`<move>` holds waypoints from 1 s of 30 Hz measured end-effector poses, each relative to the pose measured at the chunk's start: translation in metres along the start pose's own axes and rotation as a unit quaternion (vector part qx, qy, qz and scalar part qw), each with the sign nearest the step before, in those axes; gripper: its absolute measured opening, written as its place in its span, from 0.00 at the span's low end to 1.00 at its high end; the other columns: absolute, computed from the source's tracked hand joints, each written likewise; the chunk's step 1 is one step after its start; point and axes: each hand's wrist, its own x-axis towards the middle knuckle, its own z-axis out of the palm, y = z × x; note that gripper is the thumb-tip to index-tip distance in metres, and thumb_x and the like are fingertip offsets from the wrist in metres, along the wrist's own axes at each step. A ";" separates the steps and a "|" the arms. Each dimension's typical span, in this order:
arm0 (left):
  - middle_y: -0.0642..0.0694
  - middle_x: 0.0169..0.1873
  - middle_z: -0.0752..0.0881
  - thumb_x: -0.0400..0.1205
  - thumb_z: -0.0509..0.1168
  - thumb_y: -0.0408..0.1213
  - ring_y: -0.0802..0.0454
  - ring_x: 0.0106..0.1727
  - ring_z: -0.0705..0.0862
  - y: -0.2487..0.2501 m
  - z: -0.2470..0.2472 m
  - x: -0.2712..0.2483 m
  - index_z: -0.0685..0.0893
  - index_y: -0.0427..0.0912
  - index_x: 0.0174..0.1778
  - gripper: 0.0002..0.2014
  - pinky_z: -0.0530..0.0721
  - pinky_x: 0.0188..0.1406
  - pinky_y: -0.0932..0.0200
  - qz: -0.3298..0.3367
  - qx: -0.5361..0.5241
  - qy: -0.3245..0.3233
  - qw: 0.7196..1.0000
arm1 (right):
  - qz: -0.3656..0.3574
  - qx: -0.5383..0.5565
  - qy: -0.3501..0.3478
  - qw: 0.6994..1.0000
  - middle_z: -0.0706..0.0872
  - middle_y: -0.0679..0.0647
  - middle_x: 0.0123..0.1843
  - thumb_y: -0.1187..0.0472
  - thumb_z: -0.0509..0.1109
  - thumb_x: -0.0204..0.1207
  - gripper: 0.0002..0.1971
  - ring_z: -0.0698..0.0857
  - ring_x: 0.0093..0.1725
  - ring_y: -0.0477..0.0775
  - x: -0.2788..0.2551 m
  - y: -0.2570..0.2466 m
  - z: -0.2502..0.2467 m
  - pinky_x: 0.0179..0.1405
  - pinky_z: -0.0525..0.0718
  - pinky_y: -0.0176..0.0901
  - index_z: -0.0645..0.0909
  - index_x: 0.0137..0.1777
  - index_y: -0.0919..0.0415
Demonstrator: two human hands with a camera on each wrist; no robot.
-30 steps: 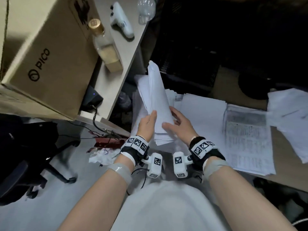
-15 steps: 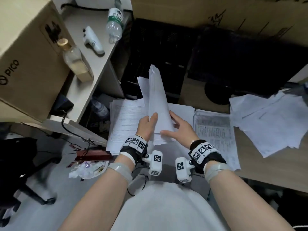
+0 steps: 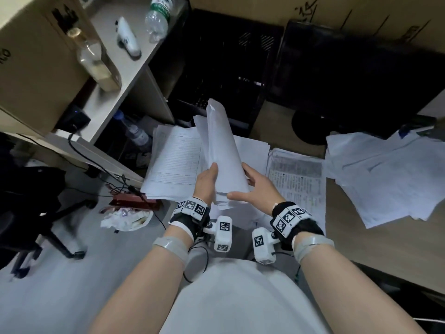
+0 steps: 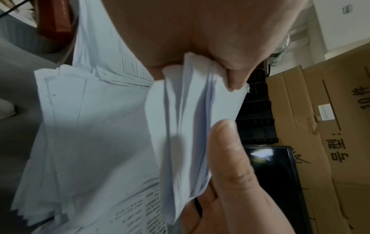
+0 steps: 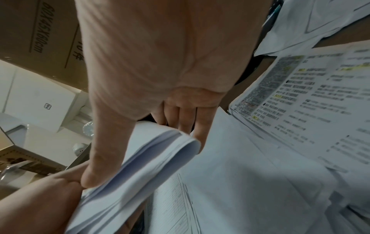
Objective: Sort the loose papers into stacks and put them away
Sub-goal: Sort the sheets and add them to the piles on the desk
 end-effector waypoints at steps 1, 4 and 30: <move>0.43 0.46 0.88 0.90 0.55 0.46 0.44 0.50 0.87 0.000 0.002 -0.002 0.82 0.37 0.53 0.17 0.84 0.54 0.50 -0.003 -0.005 0.005 1.000 | 0.000 -0.004 -0.004 1.000 0.80 0.32 0.72 0.41 0.88 0.55 0.53 0.79 0.71 0.39 0.000 0.002 -0.002 0.76 0.77 0.51 0.64 0.81 0.33; 0.42 0.52 0.90 0.90 0.55 0.46 0.44 0.56 0.88 0.001 0.005 -0.007 0.84 0.39 0.55 0.17 0.84 0.61 0.49 -0.022 -0.054 0.011 0.998 | -0.002 -0.024 -0.015 1.000 0.79 0.33 0.73 0.38 0.87 0.54 0.55 0.79 0.72 0.40 -0.001 0.000 -0.006 0.76 0.77 0.51 0.63 0.82 0.33; 0.43 0.43 0.89 0.86 0.64 0.40 0.51 0.43 0.85 -0.022 -0.074 0.054 0.86 0.36 0.47 0.11 0.84 0.51 0.56 -0.029 0.113 -0.061 0.991 | 0.254 0.102 0.194 0.942 0.84 0.54 0.68 0.42 0.77 0.73 0.32 0.84 0.67 0.58 0.047 0.053 0.049 0.63 0.86 0.56 0.81 0.70 0.62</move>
